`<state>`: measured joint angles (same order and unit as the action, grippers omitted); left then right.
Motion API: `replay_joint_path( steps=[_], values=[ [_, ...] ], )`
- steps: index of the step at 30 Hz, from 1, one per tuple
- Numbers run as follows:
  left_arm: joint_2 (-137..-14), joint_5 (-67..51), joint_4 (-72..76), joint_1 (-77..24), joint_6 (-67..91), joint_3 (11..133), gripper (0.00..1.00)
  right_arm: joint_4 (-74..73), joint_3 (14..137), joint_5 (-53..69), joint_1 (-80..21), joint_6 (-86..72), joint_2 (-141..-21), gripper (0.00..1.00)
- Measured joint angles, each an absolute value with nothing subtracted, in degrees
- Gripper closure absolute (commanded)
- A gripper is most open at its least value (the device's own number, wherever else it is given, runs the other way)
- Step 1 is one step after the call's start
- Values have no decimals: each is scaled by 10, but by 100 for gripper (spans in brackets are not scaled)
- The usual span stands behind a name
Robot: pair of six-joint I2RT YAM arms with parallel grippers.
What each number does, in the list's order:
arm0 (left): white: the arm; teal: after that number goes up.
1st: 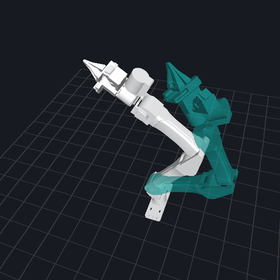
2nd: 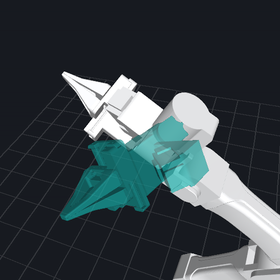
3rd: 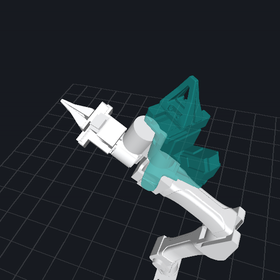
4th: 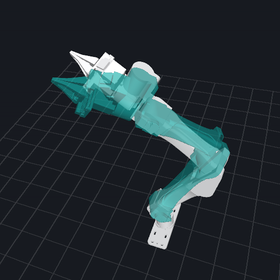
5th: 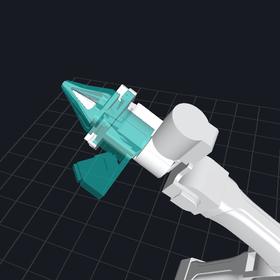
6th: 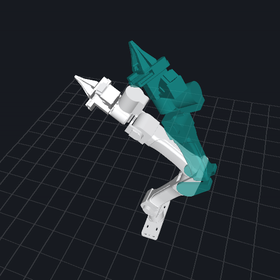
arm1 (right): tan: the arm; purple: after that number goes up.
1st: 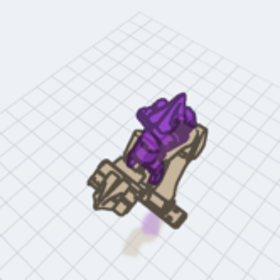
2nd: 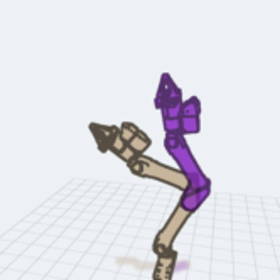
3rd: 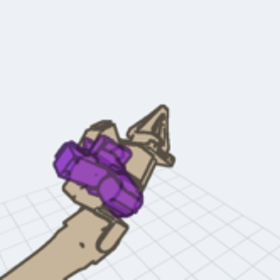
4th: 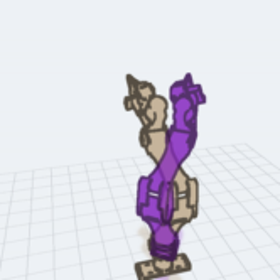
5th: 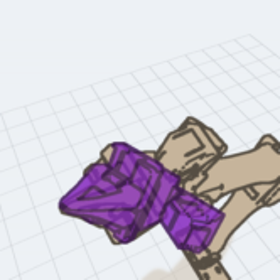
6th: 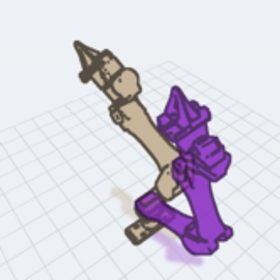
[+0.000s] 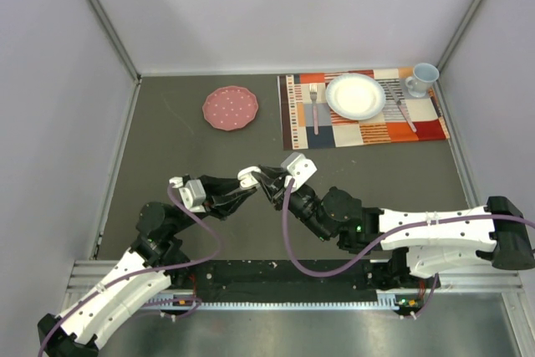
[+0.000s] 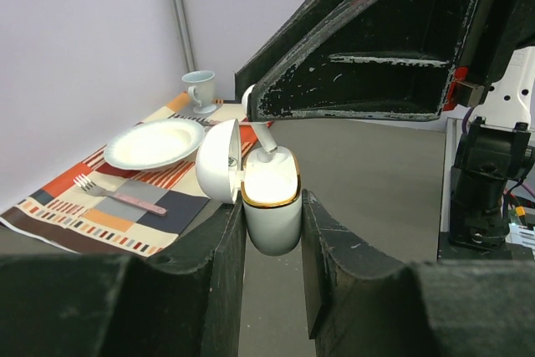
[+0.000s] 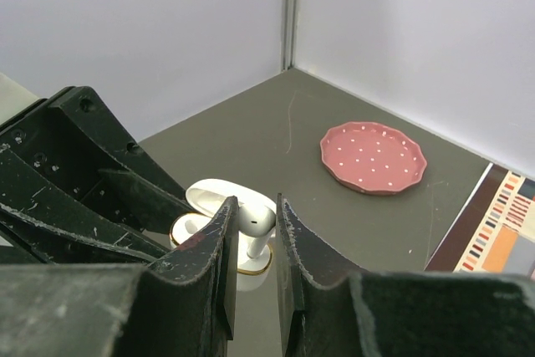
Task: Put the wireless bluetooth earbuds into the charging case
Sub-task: Insert the right earbud into the right side groove of the charging case.
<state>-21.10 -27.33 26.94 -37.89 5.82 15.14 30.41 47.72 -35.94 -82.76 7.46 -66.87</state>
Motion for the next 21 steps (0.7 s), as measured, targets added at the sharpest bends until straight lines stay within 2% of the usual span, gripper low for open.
replay_joint_path(
  steps=[21],
  values=[
    [-211,-268,254,-380,59,151,100,279,477,-354,-830,79,-669,100]
  ],
)
